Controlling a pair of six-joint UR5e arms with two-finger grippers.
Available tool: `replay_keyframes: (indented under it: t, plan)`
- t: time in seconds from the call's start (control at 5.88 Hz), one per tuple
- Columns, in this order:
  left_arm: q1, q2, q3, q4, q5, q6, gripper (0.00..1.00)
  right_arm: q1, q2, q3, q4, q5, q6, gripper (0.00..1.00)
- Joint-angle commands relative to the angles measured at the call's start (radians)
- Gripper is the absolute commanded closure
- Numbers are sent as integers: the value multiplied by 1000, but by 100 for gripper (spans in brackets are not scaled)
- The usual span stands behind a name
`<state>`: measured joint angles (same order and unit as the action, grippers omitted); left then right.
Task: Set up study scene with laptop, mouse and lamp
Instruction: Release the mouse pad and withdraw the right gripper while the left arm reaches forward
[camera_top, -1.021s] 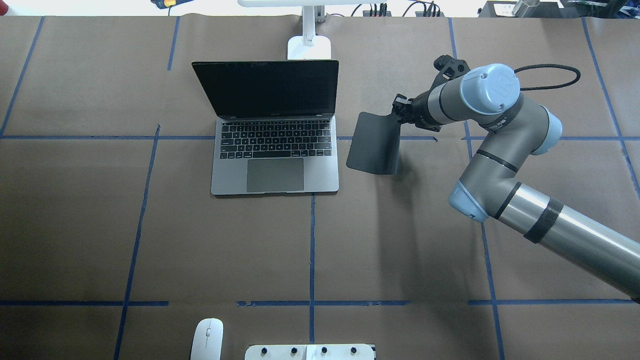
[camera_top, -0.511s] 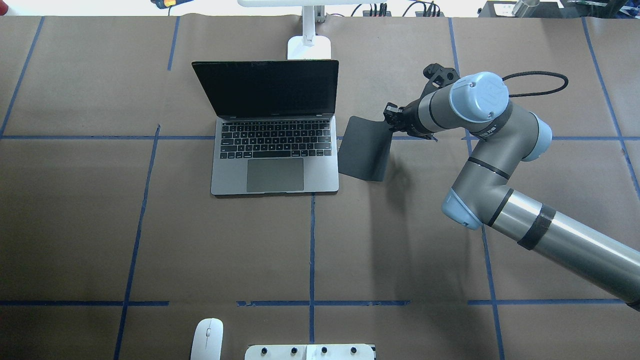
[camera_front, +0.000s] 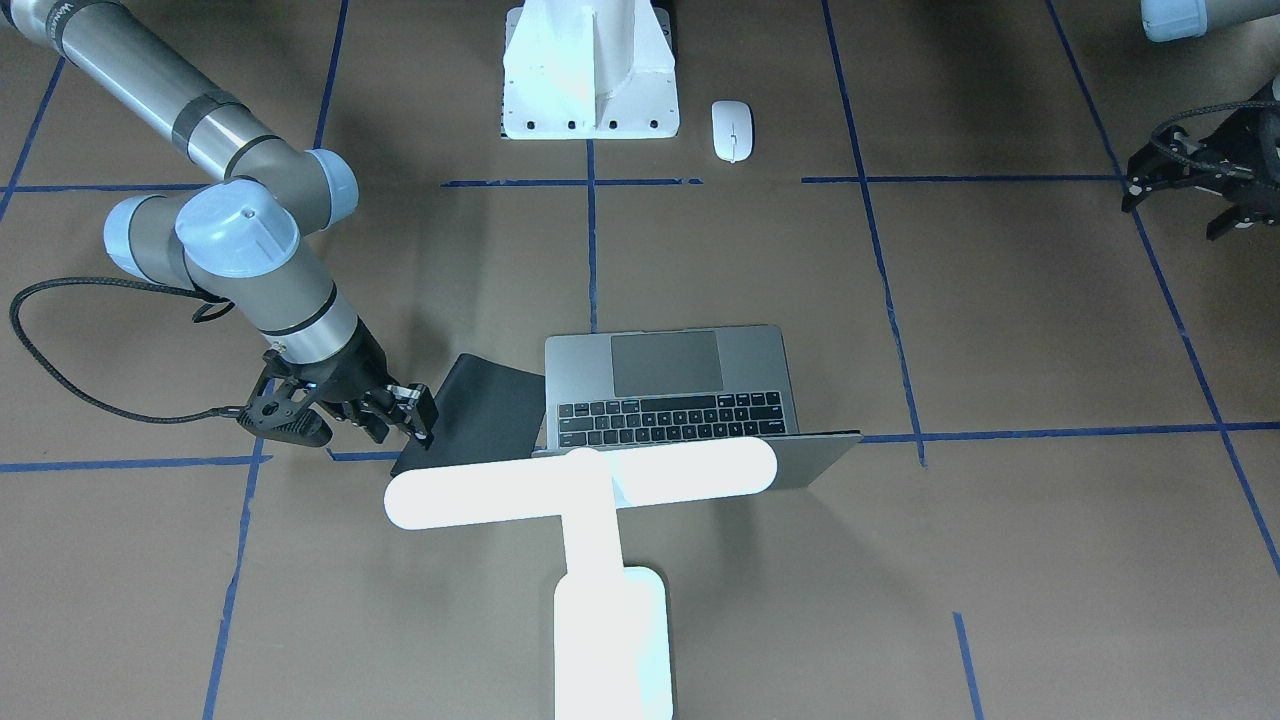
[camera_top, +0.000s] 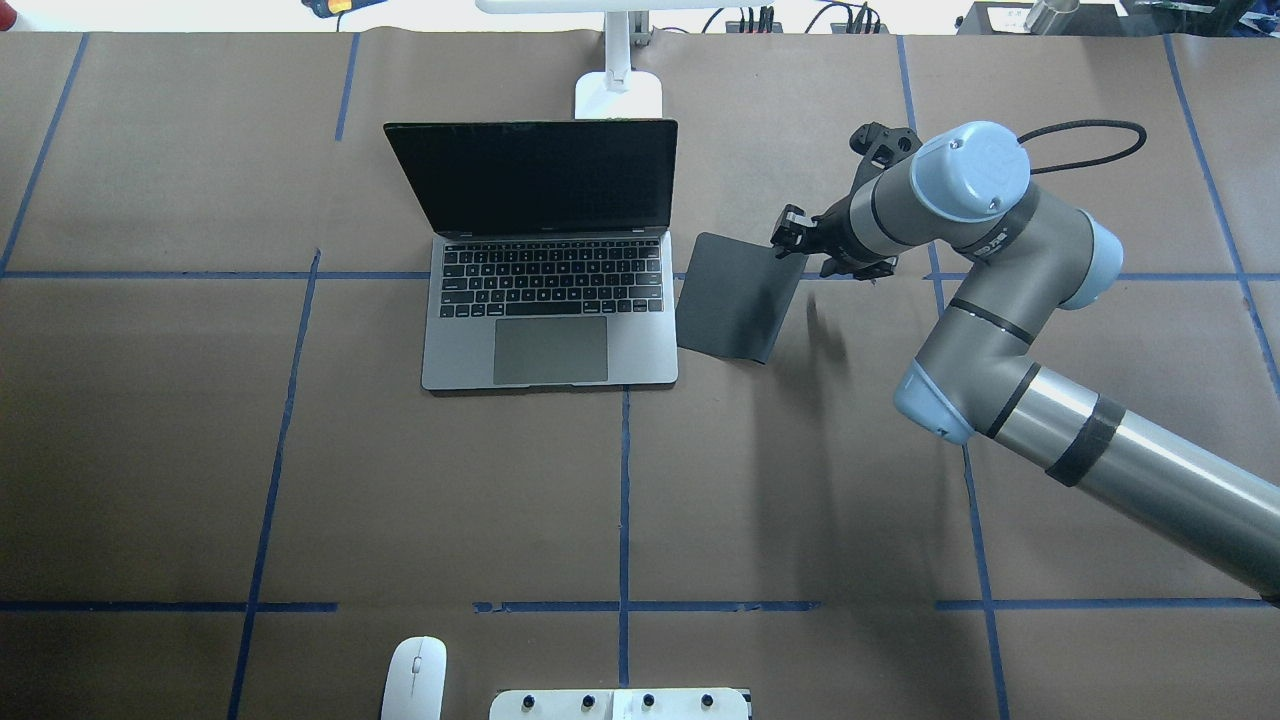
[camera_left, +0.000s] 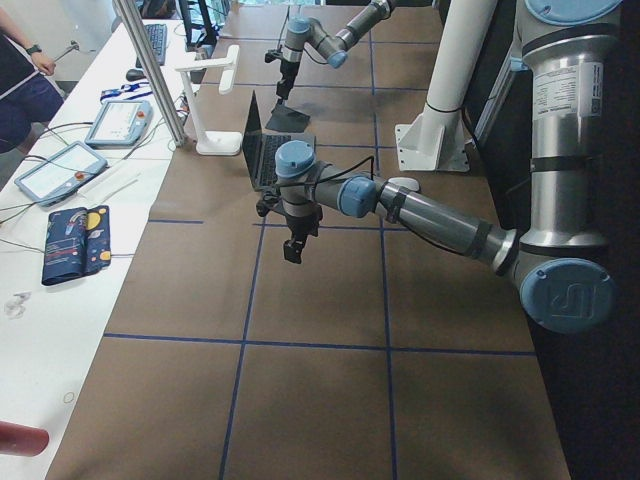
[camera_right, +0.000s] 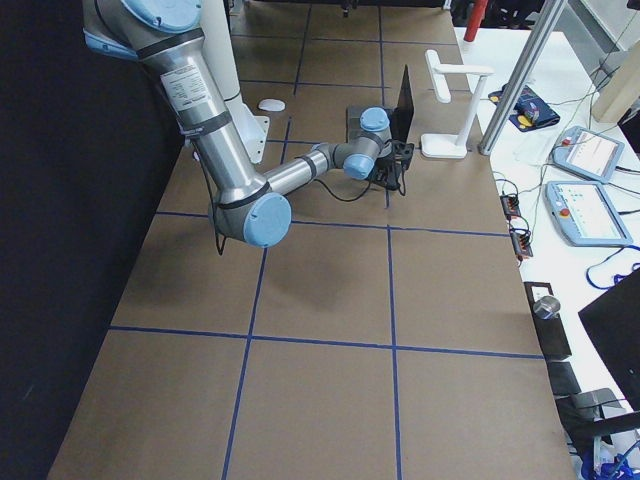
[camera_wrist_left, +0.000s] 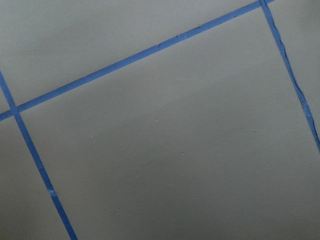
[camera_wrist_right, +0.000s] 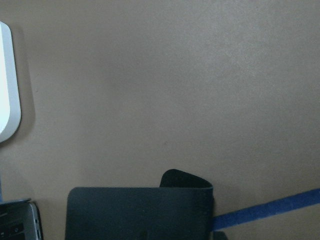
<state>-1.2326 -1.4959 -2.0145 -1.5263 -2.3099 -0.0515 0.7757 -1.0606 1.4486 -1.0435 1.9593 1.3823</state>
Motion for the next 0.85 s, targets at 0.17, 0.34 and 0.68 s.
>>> replay_keyframes:
  t: [0.17, 0.34, 0.68]
  plan:
    - [22, -49, -73, 2, 1, -94, 0, 118, -42, 162, -369, 98, -431, 0]
    - [139, -58, -87, -9, 3, -99, 0, 182, -117, 188, -368, 169, -534, 0]
    - [281, -81, -139, -20, 50, -302, 0, 308, -262, 216, -369, 197, -827, 0]
